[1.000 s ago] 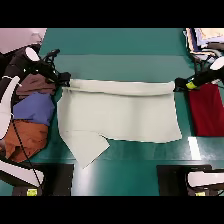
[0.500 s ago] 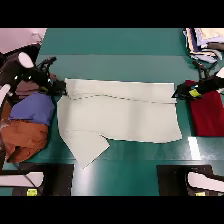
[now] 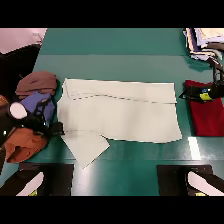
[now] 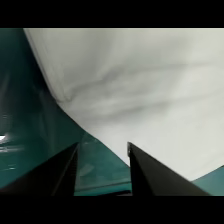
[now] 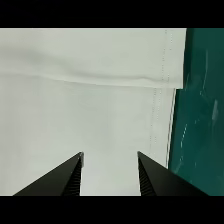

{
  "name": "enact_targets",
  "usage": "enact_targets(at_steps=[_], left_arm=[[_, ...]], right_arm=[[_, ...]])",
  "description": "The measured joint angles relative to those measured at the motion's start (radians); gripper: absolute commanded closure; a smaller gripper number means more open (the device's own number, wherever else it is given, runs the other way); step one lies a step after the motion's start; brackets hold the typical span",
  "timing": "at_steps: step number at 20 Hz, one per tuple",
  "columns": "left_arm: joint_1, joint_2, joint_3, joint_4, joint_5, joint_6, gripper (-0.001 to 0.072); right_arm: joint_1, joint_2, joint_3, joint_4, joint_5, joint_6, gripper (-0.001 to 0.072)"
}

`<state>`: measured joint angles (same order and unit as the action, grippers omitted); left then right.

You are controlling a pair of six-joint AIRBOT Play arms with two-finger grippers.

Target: Fold the shirts.

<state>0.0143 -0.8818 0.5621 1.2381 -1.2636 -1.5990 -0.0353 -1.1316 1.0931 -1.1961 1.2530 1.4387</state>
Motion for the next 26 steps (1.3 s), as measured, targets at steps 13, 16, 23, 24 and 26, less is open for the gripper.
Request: enact_targets(at_steps=[13,16,23,24,26], left_arm=[[0.0,0.064,-0.201,-0.172,0.179,-0.021,0.0683],[0.0,0.066,-0.188,-0.202,0.206,-0.009,0.0683],[0.0,0.067,-0.082,-0.257,0.176,0.046,0.0683],[0.0,0.067,-0.073,-0.262,0.176,0.05,0.0683],[0.0,0.067,-0.062,-0.269,0.176,0.056,0.0683]], right_arm=[[-0.002,0.018,-0.008,0.048,0.053,0.0,0.0312],[-0.041,0.029,-0.038,0.045,0.097,0.0,0.0312],[-0.274,0.143,-0.388,0.041,0.193,-0.004,0.017],[-0.288,0.155,-0.438,0.045,0.195,-0.005,0.0248],[-0.293,0.162,-0.516,0.055,0.193,-0.007,0.0274]])
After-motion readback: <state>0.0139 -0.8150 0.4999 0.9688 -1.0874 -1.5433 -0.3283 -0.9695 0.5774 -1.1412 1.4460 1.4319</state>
